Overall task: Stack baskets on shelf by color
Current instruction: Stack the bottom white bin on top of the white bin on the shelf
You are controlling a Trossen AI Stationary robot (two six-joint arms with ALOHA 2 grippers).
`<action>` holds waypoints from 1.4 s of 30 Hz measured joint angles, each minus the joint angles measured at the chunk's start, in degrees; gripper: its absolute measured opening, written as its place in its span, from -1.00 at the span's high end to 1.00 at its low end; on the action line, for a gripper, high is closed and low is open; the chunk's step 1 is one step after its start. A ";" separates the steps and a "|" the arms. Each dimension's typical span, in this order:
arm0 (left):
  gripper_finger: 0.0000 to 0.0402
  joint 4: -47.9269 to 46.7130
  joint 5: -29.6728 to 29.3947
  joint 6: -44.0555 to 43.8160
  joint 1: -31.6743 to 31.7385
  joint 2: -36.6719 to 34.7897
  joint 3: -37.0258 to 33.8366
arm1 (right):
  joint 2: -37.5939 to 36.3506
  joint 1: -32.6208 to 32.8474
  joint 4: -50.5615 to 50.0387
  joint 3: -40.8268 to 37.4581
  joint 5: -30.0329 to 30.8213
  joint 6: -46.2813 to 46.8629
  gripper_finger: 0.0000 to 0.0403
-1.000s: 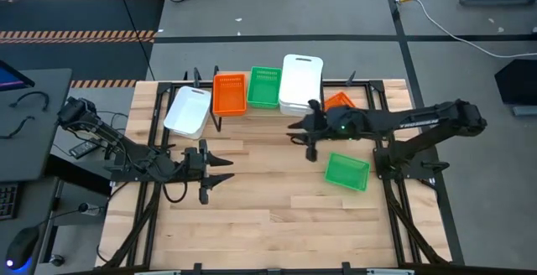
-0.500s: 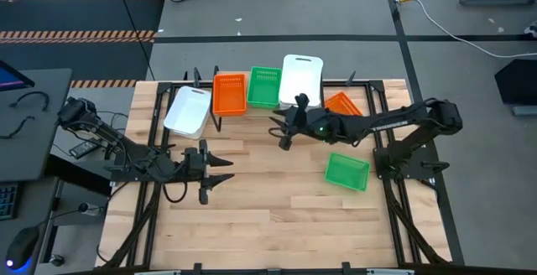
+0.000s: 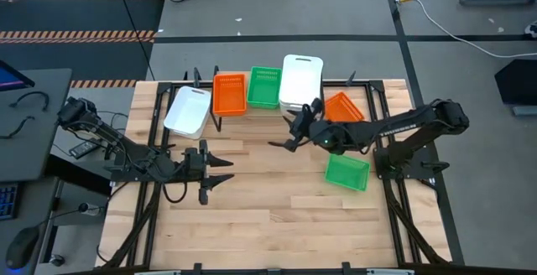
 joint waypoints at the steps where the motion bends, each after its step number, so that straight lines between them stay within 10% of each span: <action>1: 0.14 0.01 0.01 -0.01 0.00 -0.01 0.00 | -0.02 0.25 -0.51 0.00 1.62 -0.18 0.48; 42: 0.14 0.52 -0.04 0.04 -1.99 -0.04 0.00 | -1.42 2.47 -18.00 0.00 18.79 10.83 0.48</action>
